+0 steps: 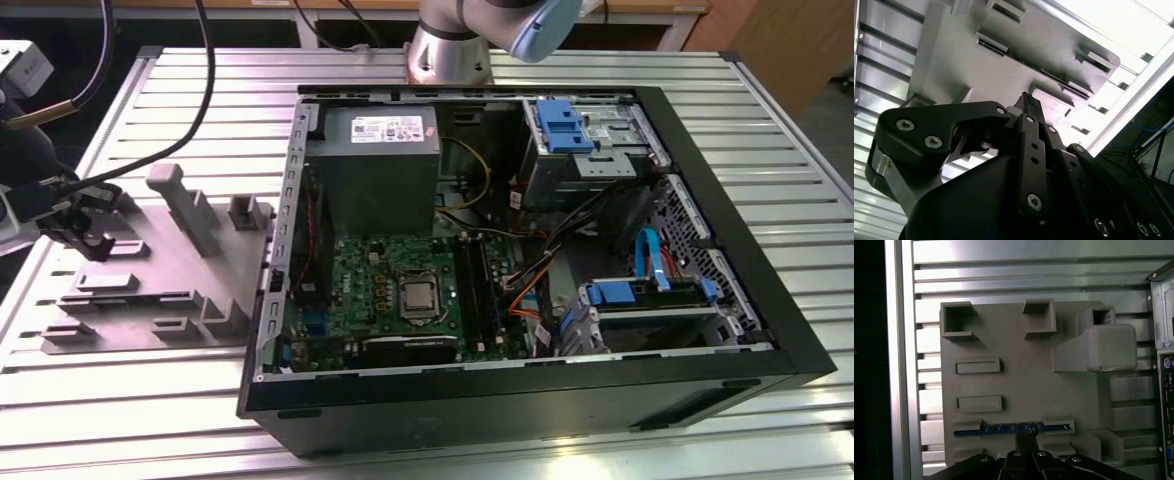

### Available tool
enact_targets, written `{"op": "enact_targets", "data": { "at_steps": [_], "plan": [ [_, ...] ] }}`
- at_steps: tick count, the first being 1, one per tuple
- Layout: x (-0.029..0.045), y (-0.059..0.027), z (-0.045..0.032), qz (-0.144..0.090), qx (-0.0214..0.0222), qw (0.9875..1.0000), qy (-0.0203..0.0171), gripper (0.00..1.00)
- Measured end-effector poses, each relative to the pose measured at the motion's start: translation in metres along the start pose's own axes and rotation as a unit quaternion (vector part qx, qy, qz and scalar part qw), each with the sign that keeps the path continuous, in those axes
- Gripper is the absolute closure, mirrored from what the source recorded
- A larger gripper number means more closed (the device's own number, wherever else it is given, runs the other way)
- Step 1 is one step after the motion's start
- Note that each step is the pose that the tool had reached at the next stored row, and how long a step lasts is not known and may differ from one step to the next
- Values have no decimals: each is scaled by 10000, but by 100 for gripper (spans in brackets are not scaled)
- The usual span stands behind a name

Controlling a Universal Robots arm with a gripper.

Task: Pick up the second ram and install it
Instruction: 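Pick up the second ram and move it above second insertion slot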

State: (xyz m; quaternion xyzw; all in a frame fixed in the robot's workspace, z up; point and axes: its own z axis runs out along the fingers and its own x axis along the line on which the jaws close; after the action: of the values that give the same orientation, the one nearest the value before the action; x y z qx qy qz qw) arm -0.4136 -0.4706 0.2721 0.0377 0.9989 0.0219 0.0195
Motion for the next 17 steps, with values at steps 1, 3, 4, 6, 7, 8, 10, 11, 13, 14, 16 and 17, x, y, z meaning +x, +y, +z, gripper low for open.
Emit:
{"op": "enact_targets", "data": {
  "at_steps": [1, 3, 4, 6, 7, 8, 10, 11, 13, 14, 16, 17],
  "plan": [
    [0, 0, 0, 0, 0, 10000, 0, 90],
    [0, 0, 1, 0, 0, 10000, 0, 90],
    [0, 0, 1, 0, 0, 10000, 0, 90],
    [0, 0, 1, 0, 0, 10000, 0, 90],
    [0, 0, 2, 0, 0, 10000, 0, 90],
    [0, 0, 2, 0, 0, 10000, 0, 90],
    [0, 0, 2, -17, -1, 10000, 1, 90],
    [0, 0, 2, -51, -2, 10000, 2, 90],
    [0, 0, 2, -196, -7, 9998, 9, 90],
    [0, 0, 3, -287, -11, 9996, 12, 90],
    [0, 0, 3, -474, -18, 9989, 21, 90],
    [0, 0, 4, -564, -21, 9984, 25, 90]
  ]
}}
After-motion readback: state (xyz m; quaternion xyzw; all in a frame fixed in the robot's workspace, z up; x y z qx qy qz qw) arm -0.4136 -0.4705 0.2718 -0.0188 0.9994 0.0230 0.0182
